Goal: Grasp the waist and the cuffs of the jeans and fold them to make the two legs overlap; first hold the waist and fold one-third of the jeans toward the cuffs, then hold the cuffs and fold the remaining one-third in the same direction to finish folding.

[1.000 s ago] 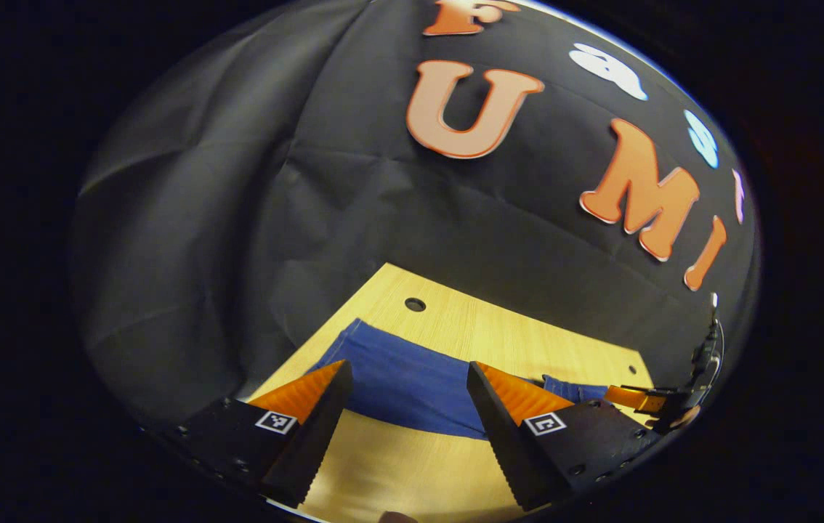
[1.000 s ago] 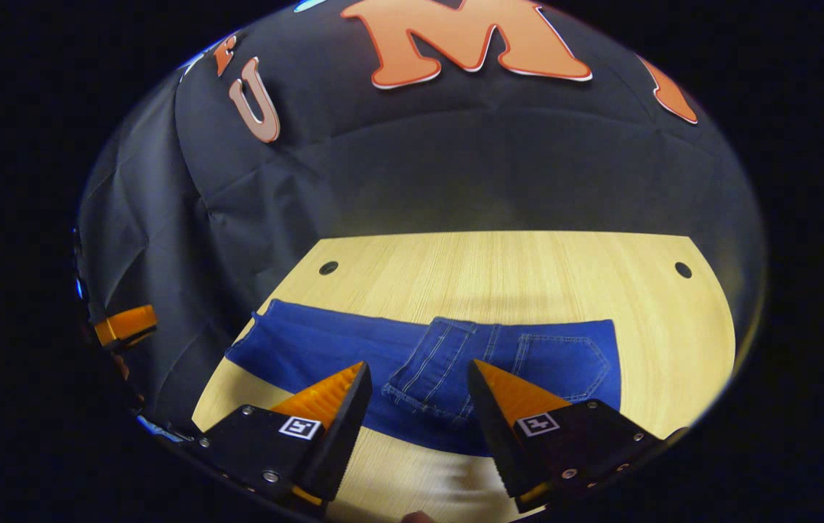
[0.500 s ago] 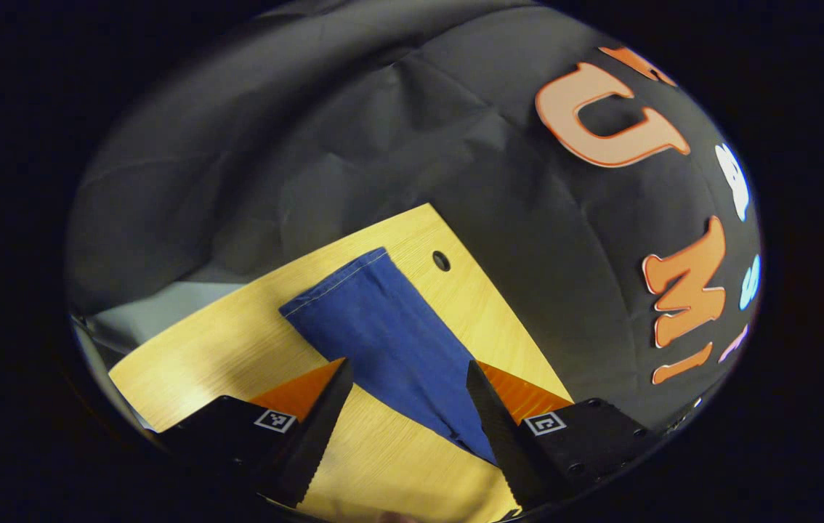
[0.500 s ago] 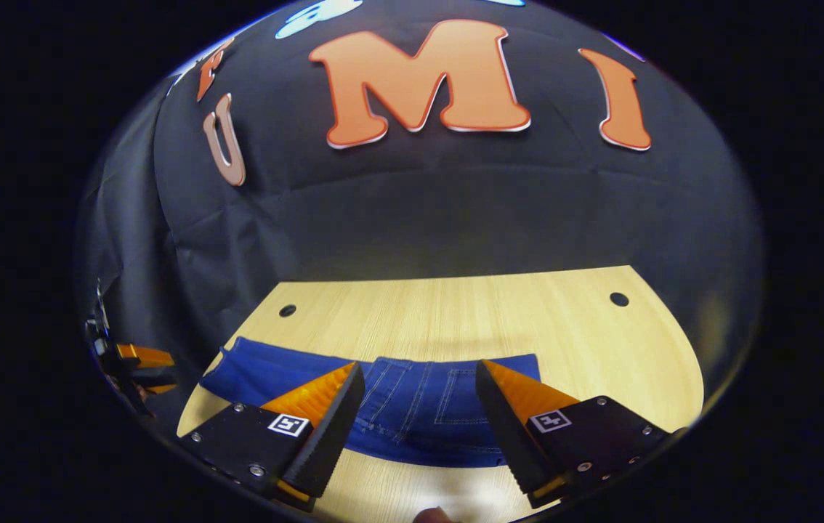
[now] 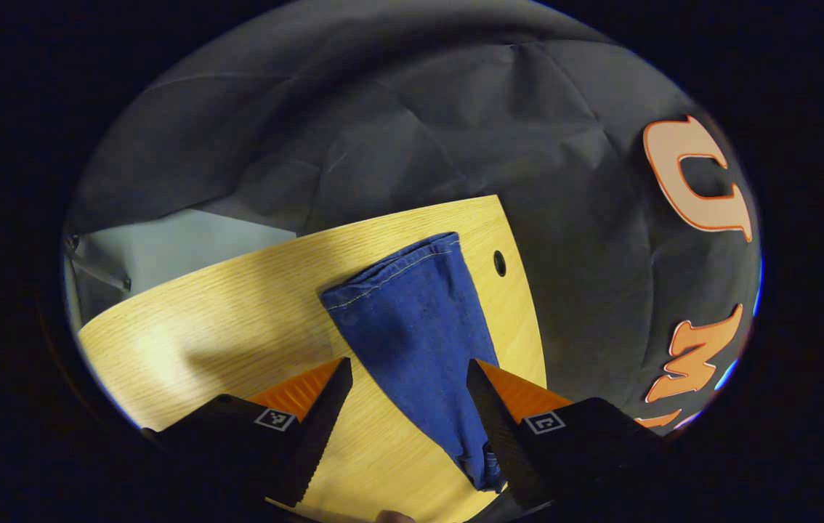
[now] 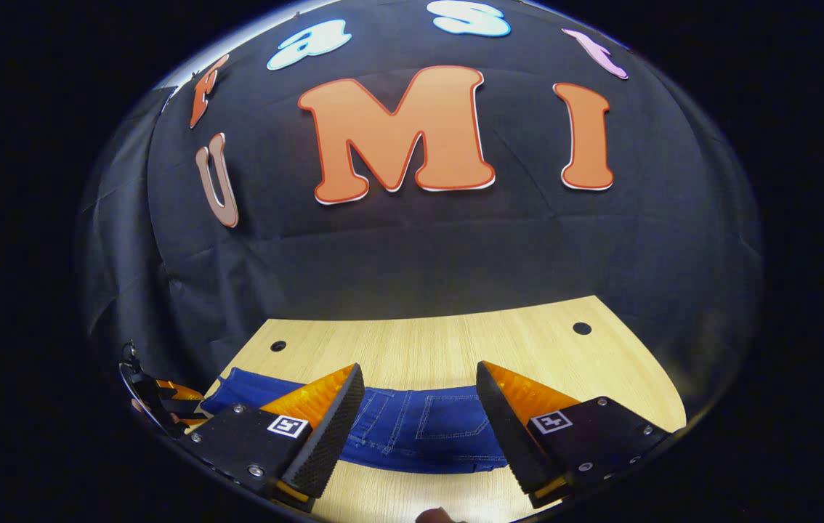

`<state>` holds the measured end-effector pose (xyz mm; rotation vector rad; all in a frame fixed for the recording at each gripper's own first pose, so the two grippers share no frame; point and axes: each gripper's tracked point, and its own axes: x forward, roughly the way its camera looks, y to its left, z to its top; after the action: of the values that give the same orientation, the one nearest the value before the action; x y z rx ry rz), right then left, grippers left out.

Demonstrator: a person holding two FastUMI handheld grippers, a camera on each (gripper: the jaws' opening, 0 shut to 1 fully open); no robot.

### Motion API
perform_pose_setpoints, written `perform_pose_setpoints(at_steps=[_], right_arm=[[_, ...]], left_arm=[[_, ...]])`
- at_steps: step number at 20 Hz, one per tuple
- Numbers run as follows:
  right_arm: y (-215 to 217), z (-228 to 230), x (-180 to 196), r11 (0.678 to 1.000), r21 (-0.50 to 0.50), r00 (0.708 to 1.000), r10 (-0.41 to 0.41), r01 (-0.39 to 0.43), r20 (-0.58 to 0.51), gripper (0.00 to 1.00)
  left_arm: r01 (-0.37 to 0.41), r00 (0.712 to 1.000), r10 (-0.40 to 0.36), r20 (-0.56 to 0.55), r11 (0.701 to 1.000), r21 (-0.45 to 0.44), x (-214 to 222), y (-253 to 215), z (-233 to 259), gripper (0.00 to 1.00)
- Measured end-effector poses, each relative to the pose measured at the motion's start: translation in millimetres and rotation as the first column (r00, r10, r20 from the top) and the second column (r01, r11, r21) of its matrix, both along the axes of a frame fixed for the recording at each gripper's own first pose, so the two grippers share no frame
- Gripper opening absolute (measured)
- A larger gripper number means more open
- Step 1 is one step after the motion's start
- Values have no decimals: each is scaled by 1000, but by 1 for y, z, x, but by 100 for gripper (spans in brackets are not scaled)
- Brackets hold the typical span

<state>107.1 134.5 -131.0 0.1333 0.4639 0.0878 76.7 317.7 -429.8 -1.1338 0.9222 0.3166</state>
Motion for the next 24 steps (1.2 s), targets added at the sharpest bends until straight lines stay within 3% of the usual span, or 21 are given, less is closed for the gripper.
perform_pose_setpoints(at_steps=[5, 12, 15, 17, 18, 19, 21, 23, 24], right_arm=[[-13, 17, -7, 999, 7, 999, -35, 35, 27, 96], [-30, 21, -19, 997, 17, 997, -77, 77, 17, 96], [-40, 22, -26, 997, -5, 997, -82, 82, 11, 96], [-46, 22, -31, 995, -1, 995, -97, 97, 5, 96], [-49, 21, -32, 994, 1, 994, -105, 105, 2, 96], [-56, 19, -36, 993, -2, 993, -121, 121, -7, 96], [-62, 16, -42, 990, 4, 990, -141, 141, -16, 96], [-64, 13, -49, 988, 10, 988, -151, 151, -25, 96], [-64, 12, -51, 988, 7, 988, -154, 154, -30, 96]], left_arm=[[-54, 998, 55, 18, 998, -37, 16, 6, -25, 98], [-67, 991, 70, 110, 997, -30, 62, -1, -33, 88], [-125, 983, 132, 125, 990, -65, 75, 1, -36, 88], [-128, 986, 134, 104, 990, -56, 69, 3, -45, 76], [-115, 989, 120, 89, 992, -54, 67, 1, -49, 57], [-108, 993, 108, 51, 994, -19, 57, 6, -55, 49], [-105, 992, 106, 72, 994, -14, 54, 5, -54, 6], [-82, 993, 78, 92, 996, 40, 71, -3, -65, 7], [-60, 992, 51, 116, 995, 74, 51, 6, -33, 3]])
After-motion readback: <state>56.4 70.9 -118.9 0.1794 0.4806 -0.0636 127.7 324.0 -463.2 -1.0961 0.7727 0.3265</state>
